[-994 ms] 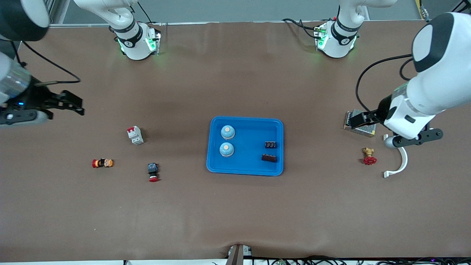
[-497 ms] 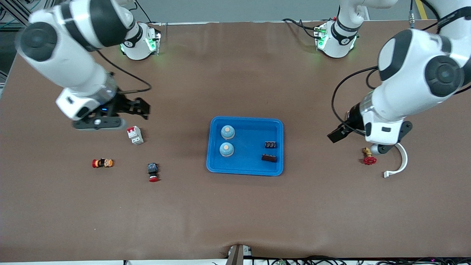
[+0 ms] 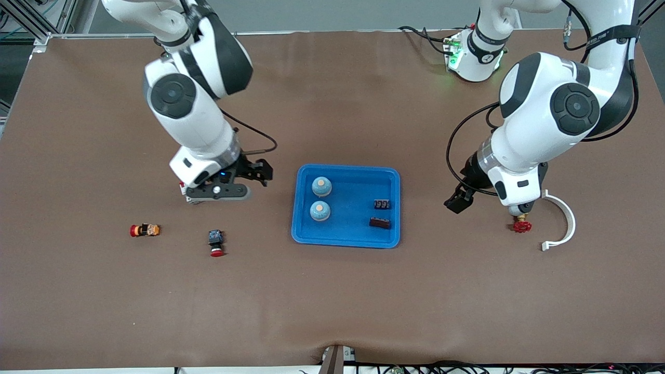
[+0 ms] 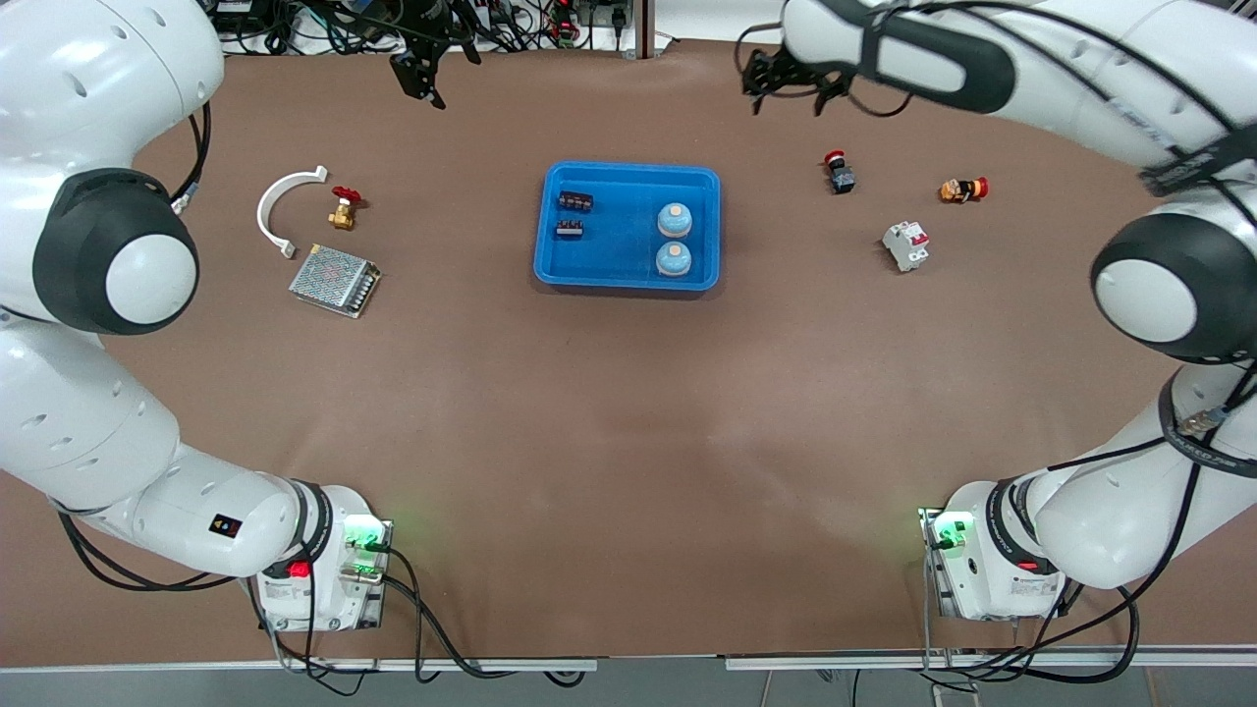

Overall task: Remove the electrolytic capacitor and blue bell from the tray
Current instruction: 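Move the right gripper to the bells while the left gripper reaches capacitors, then grasp blue bell with the right gripper while the left gripper grasps capacitor, then set the bell down with the right gripper while the left gripper carries capacitor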

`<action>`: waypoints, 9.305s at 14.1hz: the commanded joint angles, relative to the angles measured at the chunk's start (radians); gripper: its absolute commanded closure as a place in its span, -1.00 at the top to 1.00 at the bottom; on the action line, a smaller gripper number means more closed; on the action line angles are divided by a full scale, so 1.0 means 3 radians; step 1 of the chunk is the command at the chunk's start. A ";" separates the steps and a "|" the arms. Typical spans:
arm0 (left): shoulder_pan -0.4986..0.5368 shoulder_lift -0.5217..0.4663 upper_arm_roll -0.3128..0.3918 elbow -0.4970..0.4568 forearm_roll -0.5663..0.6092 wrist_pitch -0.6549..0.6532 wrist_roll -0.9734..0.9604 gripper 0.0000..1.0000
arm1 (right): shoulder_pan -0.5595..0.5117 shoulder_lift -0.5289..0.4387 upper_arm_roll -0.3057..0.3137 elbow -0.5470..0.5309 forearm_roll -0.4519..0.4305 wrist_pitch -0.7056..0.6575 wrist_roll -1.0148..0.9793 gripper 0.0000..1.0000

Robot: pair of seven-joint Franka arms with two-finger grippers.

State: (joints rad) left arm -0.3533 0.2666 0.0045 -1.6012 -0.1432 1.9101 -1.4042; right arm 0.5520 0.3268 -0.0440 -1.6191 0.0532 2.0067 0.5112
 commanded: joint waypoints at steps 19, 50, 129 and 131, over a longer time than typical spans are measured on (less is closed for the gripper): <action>-0.0714 0.0814 0.0016 -0.0379 0.0339 0.1144 -0.1701 1.00 | 0.0594 0.1160 -0.0037 0.0090 0.0038 0.1247 0.0587 1.00; -0.0873 0.1274 0.0052 -0.0405 0.0477 0.1564 -0.2094 1.00 | 0.0665 0.1764 -0.0042 0.0529 -0.0014 0.1518 0.0709 1.00; 0.0277 -0.0474 0.0021 -0.2136 0.0580 0.1720 0.3417 -1.00 | -0.1625 0.1616 -0.0037 0.0790 0.0308 0.0562 -0.4221 1.00; 0.0308 -0.0607 0.0021 -0.2495 0.0580 0.2130 0.3519 -1.00 | -0.1575 0.1524 -0.0027 0.0795 0.0431 0.0394 -0.3838 1.00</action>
State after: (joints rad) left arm -0.2786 0.1694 0.0190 -2.2090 0.0098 2.4446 -0.3802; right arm 0.0755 0.8282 -0.0663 -1.3737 0.1550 2.1773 -0.7325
